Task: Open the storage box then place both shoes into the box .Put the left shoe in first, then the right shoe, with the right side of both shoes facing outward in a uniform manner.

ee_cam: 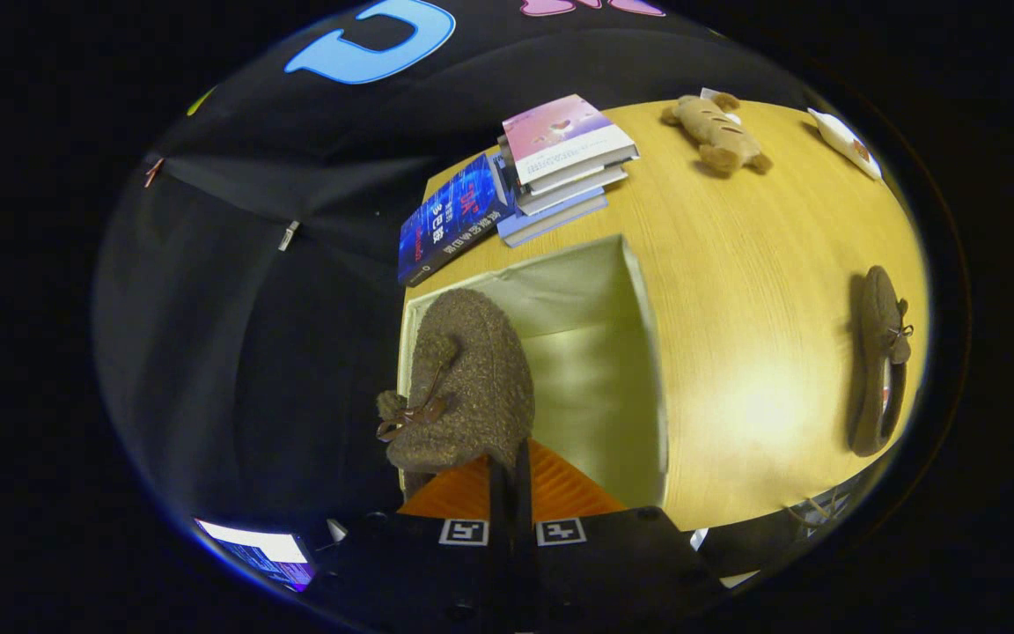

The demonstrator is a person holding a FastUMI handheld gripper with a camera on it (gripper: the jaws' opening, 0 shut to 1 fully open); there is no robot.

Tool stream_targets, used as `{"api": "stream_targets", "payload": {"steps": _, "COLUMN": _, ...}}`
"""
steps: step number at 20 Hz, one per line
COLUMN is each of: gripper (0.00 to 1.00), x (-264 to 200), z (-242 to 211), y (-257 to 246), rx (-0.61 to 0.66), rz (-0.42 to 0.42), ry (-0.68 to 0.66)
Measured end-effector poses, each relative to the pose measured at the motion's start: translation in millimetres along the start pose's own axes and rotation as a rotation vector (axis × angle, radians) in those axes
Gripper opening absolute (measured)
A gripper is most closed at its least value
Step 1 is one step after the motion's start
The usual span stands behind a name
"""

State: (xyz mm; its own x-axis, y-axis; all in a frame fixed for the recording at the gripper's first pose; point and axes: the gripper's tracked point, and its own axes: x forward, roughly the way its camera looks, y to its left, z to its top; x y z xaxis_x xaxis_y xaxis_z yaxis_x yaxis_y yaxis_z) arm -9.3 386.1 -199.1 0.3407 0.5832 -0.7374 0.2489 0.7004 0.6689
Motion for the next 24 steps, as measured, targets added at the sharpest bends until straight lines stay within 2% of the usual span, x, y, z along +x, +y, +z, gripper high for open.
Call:
{"api": "stream_targets", "payload": {"steps": 7, "gripper": 0.05, "x": 36, "z": -11, "y": 3, "rx": 0.03, "rz": -0.006, "ry": 0.051}}
{"api": "stream_targets", "payload": {"steps": 9, "gripper": 0.06, "x": 38, "z": -14, "y": 8, "rx": 0.044, "rz": 0.03, "ry": 0.067}}
{"api": "stream_targets", "payload": {"steps": 10, "gripper": 0.17, "x": 39, "z": -17, "y": 8, "rx": 0.042, "rz": 0.035, "ry": 0.08}}
{"api": "stream_targets", "payload": {"steps": 11, "gripper": 0.2, "x": 39, "z": -17, "y": 10, "rx": 0.04, "rz": 0.06, "ry": 0.082}}
{"api": "stream_targets", "payload": {"steps": 14, "gripper": 0.66, "x": 32, "z": -22, "y": 24, "rx": 0.03, "rz": 0.128, "ry": 0.095}}
{"api": "stream_targets", "payload": {"steps": 15, "gripper": 0.75, "x": 28, "z": -20, "y": 25, "rx": 0.011, "rz": 0.135, "ry": 0.088}}
{"api": "stream_targets", "payload": {"steps": 16, "gripper": 0.99, "x": 24, "z": -20, "y": 27, "rx": -0.009, "rz": 0.148, "ry": 0.086}}
{"api": "stream_targets", "payload": {"steps": 18, "gripper": 0.99, "x": 13, "z": -21, "y": 30, "rx": -0.039, "rz": 0.168, "ry": 0.076}}
{"api": "stream_targets", "payload": {"steps": 24, "gripper": 0.98, "x": -62, "z": 0, "y": 22, "rx": -0.174, "rz": 0.211, "ry": -0.035}}
